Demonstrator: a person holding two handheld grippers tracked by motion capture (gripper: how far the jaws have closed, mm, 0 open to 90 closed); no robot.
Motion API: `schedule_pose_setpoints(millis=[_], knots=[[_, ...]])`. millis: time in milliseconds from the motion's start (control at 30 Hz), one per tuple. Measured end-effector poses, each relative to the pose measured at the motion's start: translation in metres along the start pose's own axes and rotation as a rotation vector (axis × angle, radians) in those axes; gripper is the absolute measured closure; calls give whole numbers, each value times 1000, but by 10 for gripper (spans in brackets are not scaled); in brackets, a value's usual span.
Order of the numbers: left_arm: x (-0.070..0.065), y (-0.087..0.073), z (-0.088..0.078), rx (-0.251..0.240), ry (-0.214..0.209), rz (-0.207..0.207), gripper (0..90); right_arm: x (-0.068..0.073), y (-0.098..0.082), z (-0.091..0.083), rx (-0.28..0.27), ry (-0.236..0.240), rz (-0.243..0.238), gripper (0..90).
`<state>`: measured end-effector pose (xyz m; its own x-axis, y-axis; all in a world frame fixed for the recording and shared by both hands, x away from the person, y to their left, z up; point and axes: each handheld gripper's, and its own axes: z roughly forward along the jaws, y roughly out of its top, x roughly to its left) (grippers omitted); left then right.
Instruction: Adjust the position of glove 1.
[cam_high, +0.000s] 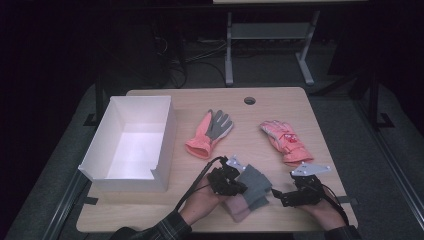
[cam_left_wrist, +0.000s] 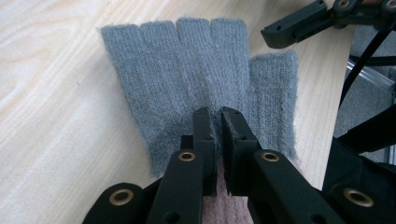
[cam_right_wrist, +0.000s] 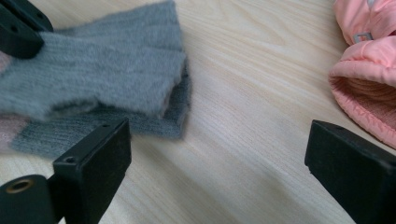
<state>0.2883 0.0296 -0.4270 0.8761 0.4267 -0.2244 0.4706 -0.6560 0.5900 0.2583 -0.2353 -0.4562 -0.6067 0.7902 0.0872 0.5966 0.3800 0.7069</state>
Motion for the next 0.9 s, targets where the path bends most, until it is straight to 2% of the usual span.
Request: schedule_pose_setpoints(millis=[100, 133, 233, 367, 433, 500, 600, 667, 800, 900], knots=[[-1, -1, 4, 8, 3, 2, 837, 0, 0, 0, 0, 0, -1, 66], [-1, -2, 7, 22, 5, 15, 827, 0, 0, 0, -1, 0, -2, 67], [-1, -3, 10, 21, 5, 8, 802, 0, 0, 0, -1, 0, -1, 66], [0, -2, 8, -8, -18, 2, 631, 0, 0, 0, -2, 1, -1, 66], [0, -1, 3, -30, -29, 4, 599, 0, 0, 0, -1, 2, 1, 66], [0, 1, -5, -47, -42, 11, 633, 0, 0, 0, -1, 1, 0, 67], [-3, 0, -13, -66, -85, 19, 827, 0, 0, 0, -3, 2, 0, 66], [-10, -2, -15, -64, -103, 37, 892, -1, 0, 0, -4, 2, -5, 66], [-23, -7, -8, -28, -120, 70, 896, 0, 0, 0, -1, 2, 3, 66], [-28, -14, 0, -2, -150, 65, 896, 0, 0, 0, 0, 2, 2, 66]])
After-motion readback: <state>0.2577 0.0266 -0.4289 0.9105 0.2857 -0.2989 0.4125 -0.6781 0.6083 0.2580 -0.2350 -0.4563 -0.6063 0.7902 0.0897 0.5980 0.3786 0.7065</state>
